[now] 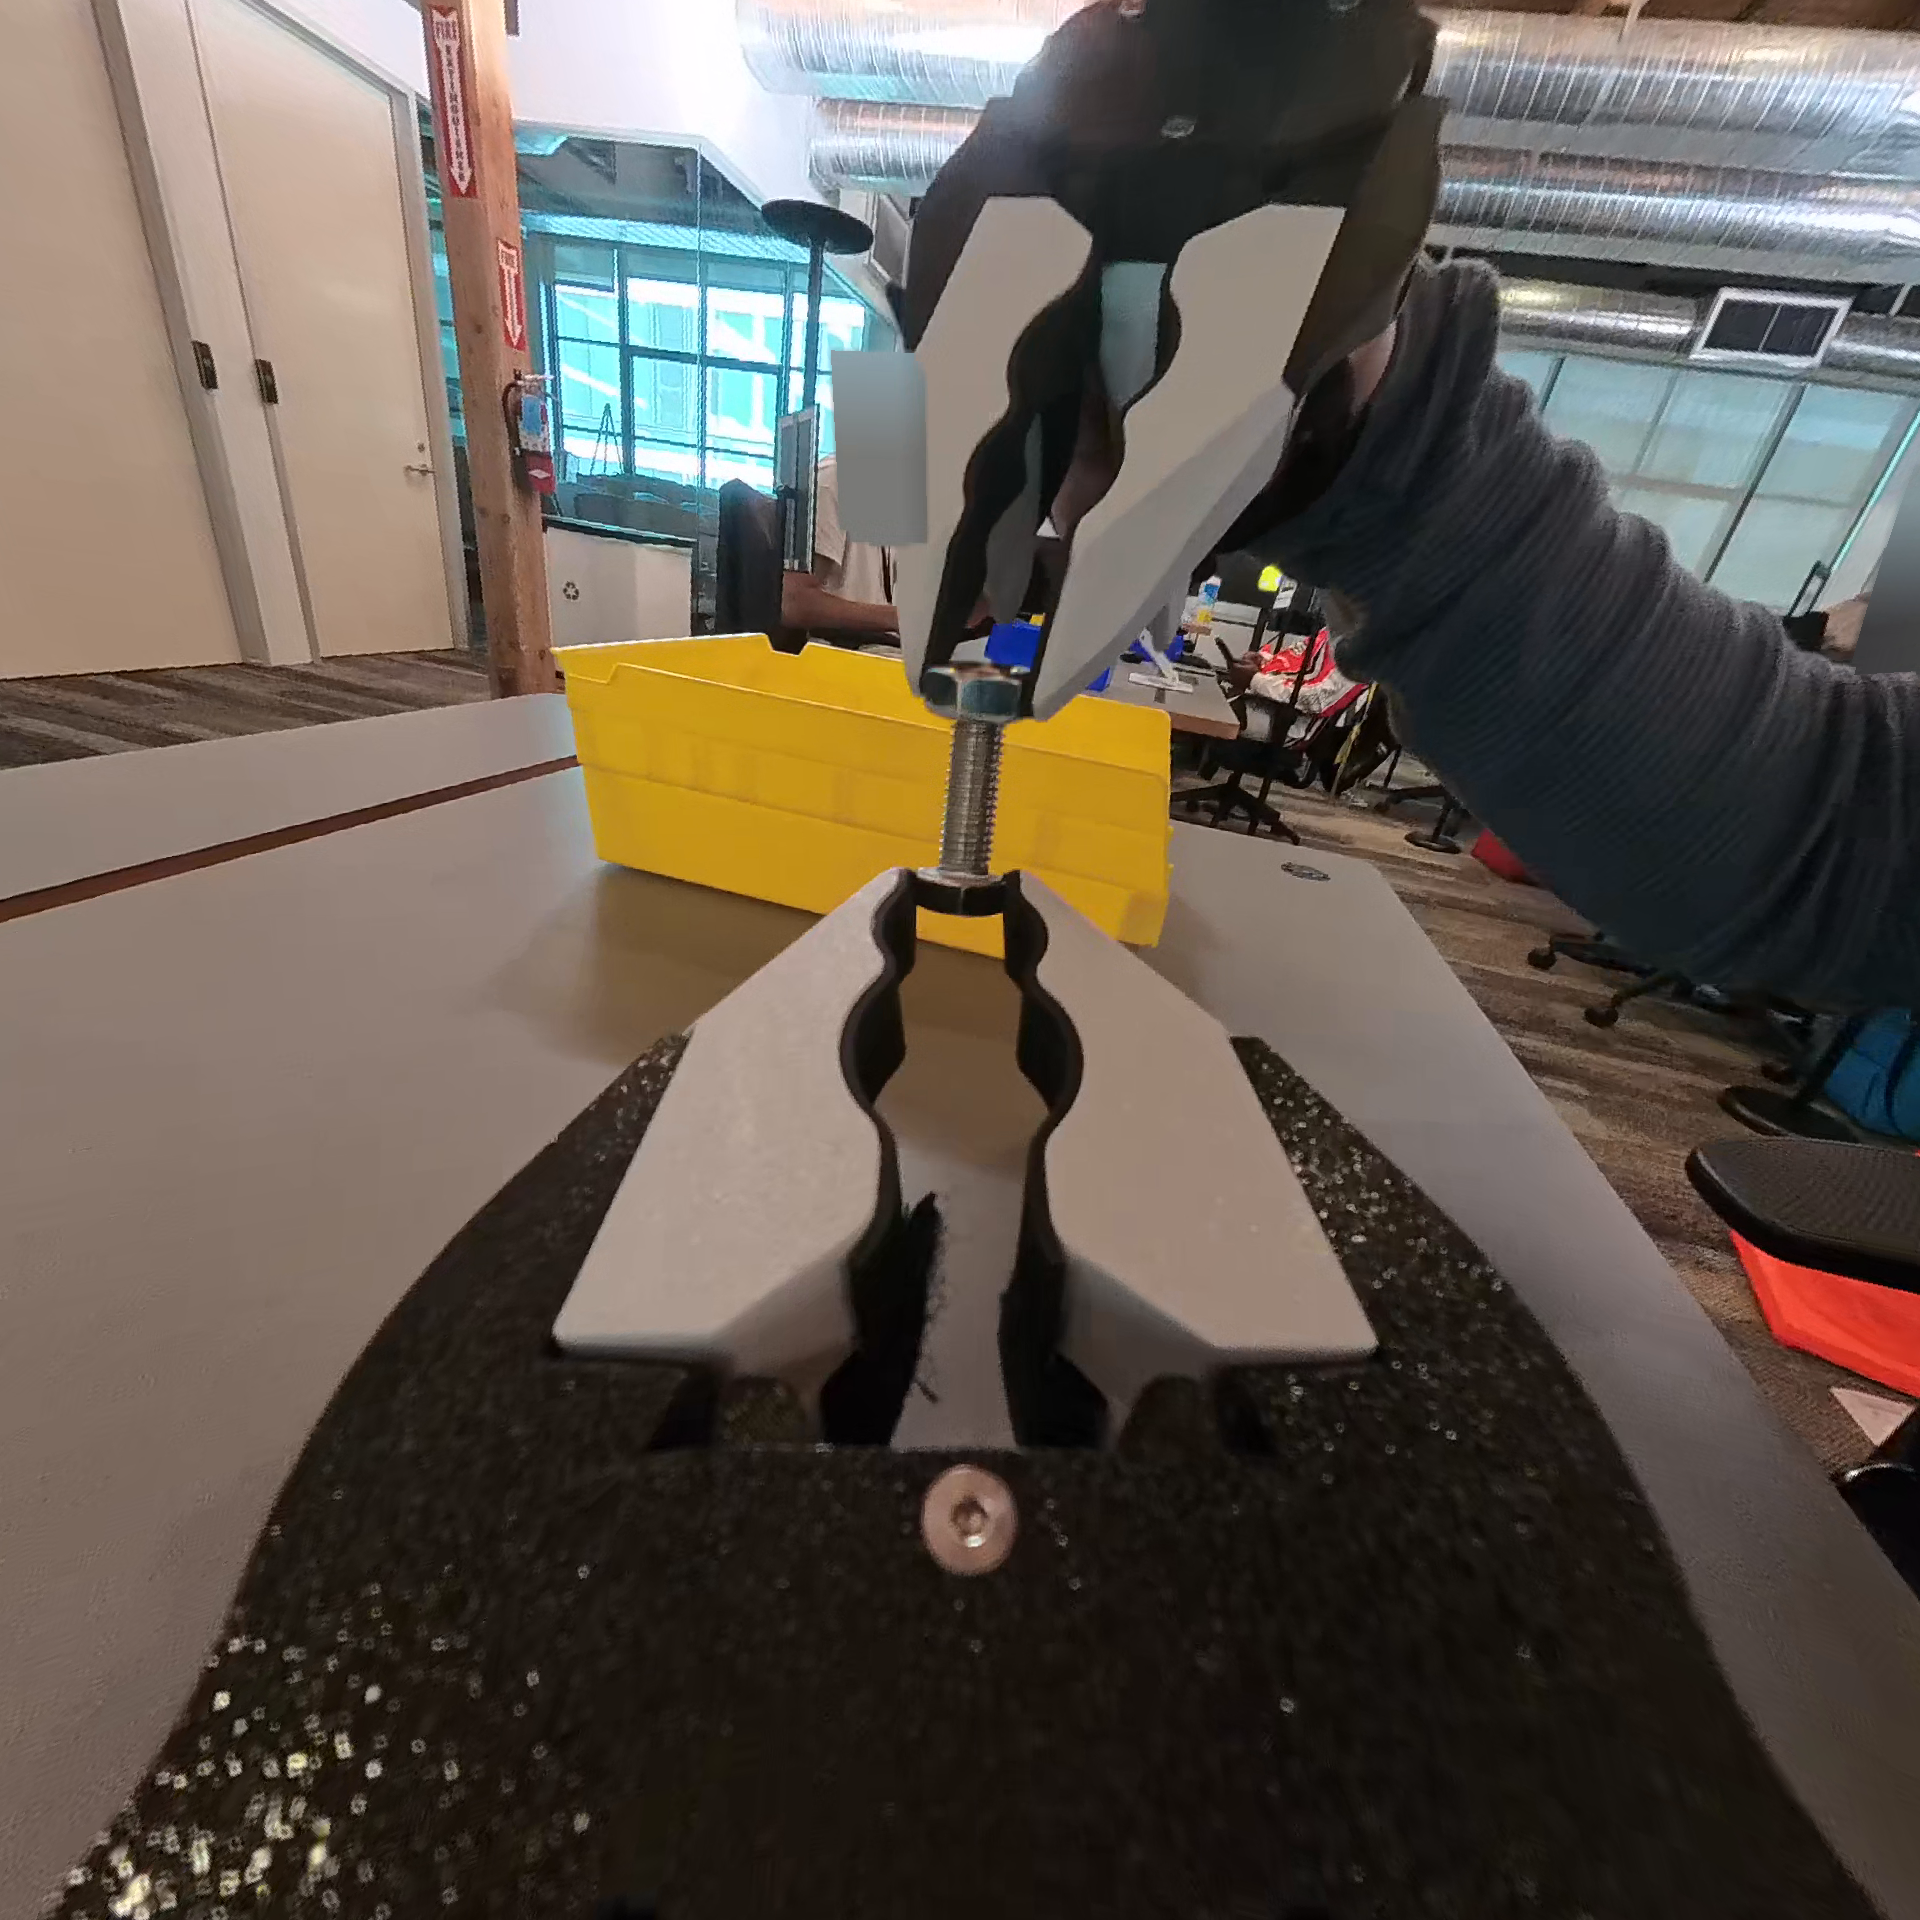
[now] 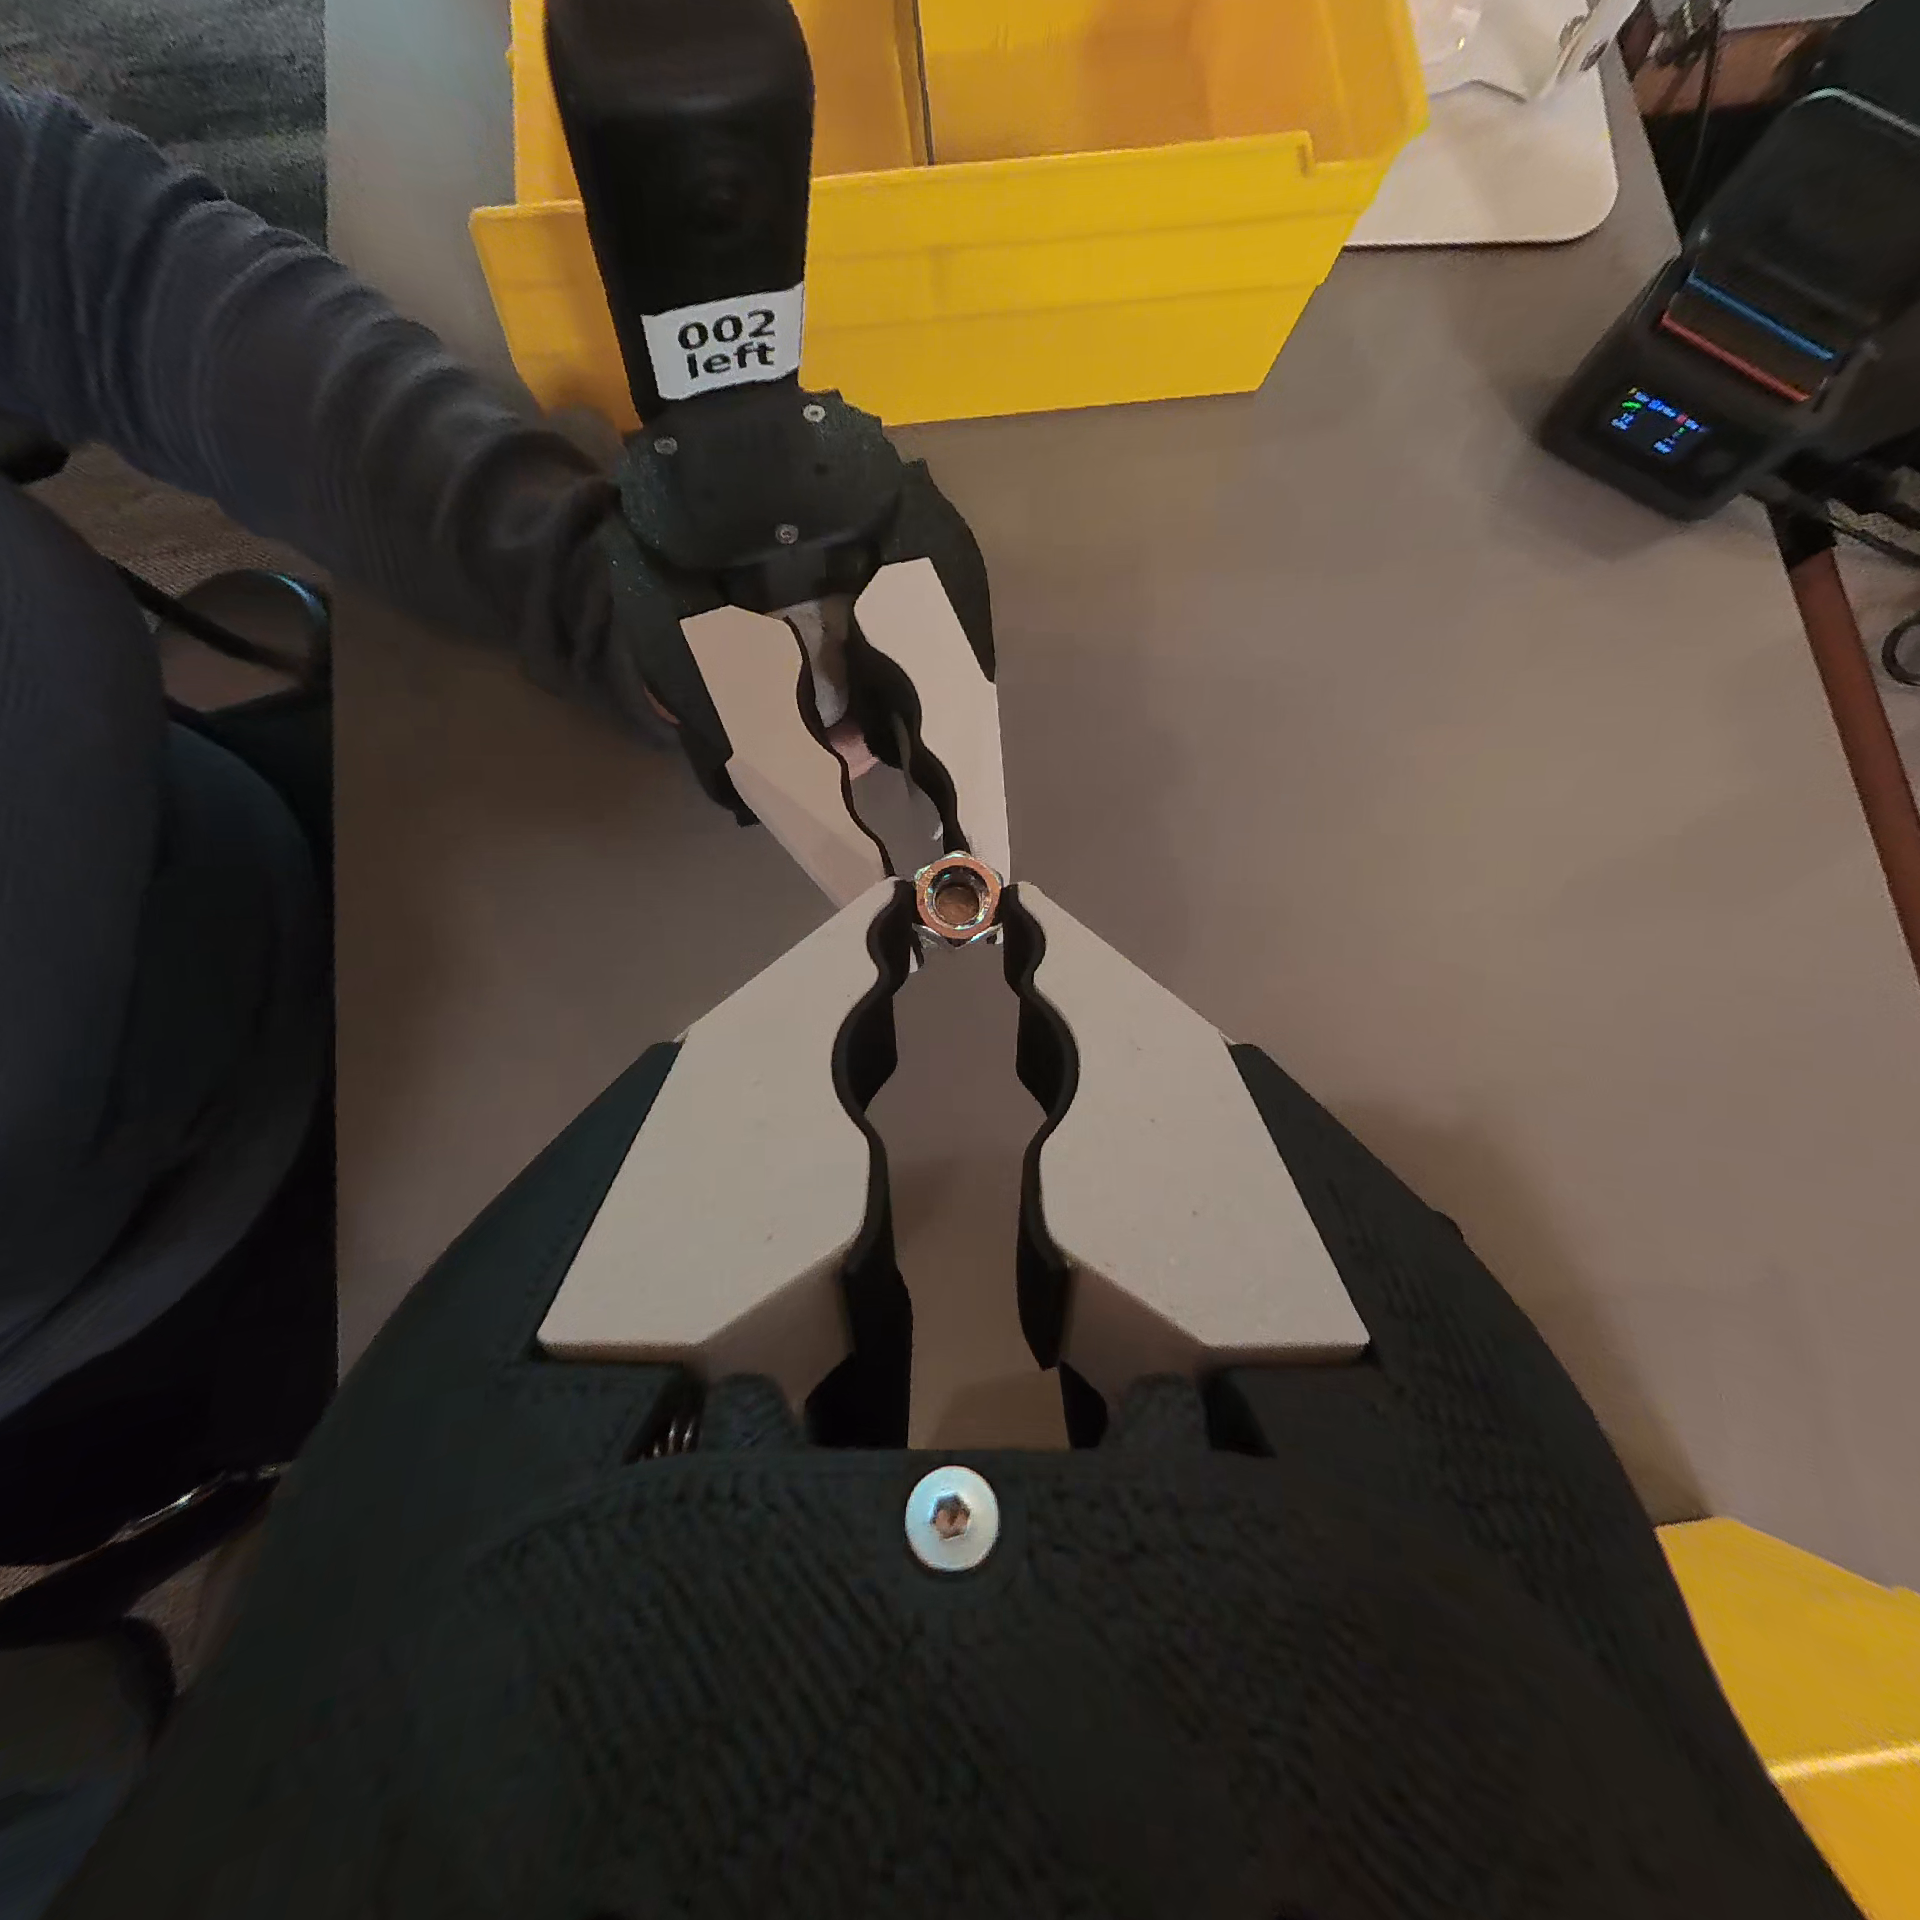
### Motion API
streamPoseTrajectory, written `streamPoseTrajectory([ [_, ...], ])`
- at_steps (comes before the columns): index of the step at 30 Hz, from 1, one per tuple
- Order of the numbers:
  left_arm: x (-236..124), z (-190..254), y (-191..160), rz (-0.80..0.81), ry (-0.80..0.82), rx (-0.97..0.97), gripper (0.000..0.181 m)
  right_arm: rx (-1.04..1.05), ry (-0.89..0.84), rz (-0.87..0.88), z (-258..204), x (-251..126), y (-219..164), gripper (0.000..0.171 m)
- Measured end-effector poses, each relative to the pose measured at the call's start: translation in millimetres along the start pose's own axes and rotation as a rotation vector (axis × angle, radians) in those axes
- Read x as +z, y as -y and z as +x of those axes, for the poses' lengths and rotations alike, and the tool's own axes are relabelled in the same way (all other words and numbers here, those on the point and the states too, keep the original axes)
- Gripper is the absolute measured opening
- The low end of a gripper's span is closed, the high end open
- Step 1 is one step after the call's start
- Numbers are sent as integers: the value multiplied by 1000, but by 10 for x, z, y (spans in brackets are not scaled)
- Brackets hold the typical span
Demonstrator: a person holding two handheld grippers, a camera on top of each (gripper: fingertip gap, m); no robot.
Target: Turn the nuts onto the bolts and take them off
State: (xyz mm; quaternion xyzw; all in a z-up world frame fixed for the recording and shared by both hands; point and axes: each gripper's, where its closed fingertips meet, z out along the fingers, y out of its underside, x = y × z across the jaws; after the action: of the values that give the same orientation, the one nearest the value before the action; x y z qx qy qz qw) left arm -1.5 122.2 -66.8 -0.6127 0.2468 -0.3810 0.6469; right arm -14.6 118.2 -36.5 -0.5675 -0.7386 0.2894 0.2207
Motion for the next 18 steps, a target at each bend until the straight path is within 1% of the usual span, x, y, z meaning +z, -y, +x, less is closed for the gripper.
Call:
streamPoseTrajectory([
  [4,-14,-2,24,17,-6,-12,14,-13,-18,23,1,2,36,16],
  [12,-53,19,107,75,-46,-49,14,-2,3,176,-21,-19,131,16],
  [15,-46,15,93,67,-40,-45,14,11,4,187,-14,-15,121,16],
  [18,-30,8,63,47,-26,-31,14,23,0,161,-5,-11,87,16],
])
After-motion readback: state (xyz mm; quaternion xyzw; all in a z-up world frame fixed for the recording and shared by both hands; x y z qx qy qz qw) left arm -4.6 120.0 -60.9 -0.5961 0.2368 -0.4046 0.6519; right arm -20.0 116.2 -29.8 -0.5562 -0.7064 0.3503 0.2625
